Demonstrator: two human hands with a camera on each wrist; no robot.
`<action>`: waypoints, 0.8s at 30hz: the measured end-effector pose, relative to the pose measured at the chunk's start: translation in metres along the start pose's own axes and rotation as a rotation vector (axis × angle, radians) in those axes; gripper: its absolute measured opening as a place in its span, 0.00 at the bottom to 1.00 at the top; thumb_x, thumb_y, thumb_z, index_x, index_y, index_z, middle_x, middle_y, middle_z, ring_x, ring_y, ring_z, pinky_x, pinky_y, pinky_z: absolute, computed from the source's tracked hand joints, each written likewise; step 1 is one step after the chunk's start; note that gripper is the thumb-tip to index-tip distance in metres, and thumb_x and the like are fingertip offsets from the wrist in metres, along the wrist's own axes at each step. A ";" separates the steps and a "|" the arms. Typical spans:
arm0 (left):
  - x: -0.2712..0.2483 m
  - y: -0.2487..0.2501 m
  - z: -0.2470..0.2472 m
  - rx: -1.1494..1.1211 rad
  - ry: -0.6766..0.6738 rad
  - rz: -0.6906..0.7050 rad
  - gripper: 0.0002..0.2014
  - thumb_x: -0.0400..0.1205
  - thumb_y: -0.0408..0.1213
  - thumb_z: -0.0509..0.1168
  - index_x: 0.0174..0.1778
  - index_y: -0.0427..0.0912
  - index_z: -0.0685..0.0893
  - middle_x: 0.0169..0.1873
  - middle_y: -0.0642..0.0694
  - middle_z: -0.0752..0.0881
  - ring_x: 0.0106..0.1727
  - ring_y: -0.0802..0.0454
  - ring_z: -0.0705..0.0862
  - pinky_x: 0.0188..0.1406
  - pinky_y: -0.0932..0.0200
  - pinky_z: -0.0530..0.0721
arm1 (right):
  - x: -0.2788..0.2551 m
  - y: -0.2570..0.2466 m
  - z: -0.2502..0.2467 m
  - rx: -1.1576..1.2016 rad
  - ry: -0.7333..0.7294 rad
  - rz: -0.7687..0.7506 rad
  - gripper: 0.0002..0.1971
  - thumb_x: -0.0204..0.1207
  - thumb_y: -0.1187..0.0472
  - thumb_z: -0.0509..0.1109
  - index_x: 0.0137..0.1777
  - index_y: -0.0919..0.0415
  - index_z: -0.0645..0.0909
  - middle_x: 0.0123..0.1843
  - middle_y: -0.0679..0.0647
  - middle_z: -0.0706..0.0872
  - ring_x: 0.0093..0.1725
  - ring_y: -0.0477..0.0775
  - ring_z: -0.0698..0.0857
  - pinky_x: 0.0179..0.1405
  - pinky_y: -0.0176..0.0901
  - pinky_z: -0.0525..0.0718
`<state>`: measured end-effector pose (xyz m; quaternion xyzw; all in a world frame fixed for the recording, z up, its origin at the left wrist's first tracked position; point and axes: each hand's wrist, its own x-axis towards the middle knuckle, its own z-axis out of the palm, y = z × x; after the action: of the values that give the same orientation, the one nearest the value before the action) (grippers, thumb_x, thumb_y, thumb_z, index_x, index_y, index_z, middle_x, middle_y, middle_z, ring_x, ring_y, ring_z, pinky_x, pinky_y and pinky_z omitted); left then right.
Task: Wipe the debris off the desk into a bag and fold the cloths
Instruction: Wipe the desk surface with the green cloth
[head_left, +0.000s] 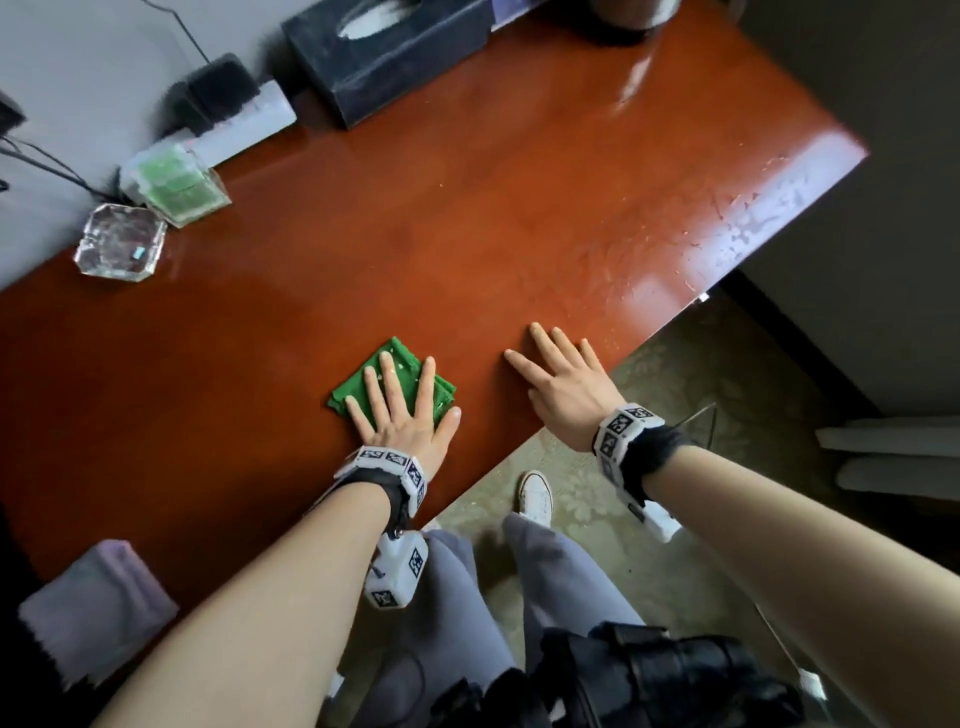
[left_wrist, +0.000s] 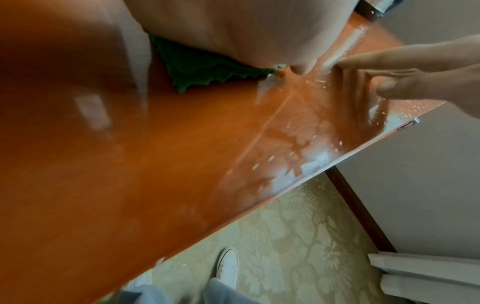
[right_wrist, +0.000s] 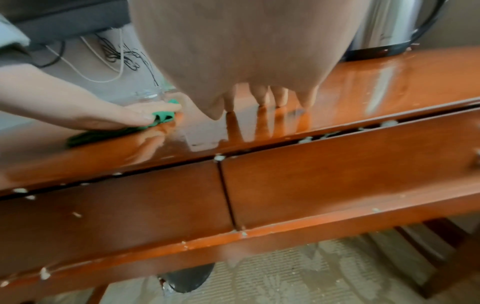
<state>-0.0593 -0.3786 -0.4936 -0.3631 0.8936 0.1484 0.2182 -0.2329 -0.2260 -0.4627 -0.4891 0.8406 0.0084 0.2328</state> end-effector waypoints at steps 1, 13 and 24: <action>0.010 0.010 -0.003 0.003 0.014 0.015 0.36 0.85 0.65 0.43 0.84 0.63 0.31 0.82 0.41 0.25 0.84 0.38 0.26 0.80 0.28 0.33 | 0.000 0.009 -0.001 0.006 -0.005 -0.020 0.30 0.84 0.54 0.54 0.85 0.43 0.50 0.87 0.56 0.44 0.85 0.63 0.49 0.81 0.67 0.53; 0.085 0.081 -0.033 0.033 0.117 0.105 0.32 0.87 0.62 0.44 0.84 0.66 0.36 0.86 0.44 0.32 0.86 0.42 0.34 0.82 0.31 0.37 | -0.002 0.033 -0.002 0.112 -0.009 -0.105 0.29 0.82 0.53 0.56 0.84 0.46 0.56 0.87 0.54 0.48 0.85 0.61 0.50 0.82 0.67 0.51; 0.035 0.097 -0.012 0.069 -0.032 0.052 0.34 0.76 0.68 0.27 0.79 0.69 0.27 0.83 0.45 0.25 0.85 0.41 0.29 0.81 0.32 0.33 | 0.014 0.158 -0.048 0.114 0.125 0.270 0.32 0.83 0.54 0.57 0.85 0.54 0.52 0.87 0.60 0.47 0.84 0.66 0.51 0.81 0.66 0.53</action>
<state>-0.1541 -0.3370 -0.4901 -0.3295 0.9038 0.1290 0.2408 -0.3874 -0.1663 -0.4591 -0.3571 0.9107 -0.0386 0.2042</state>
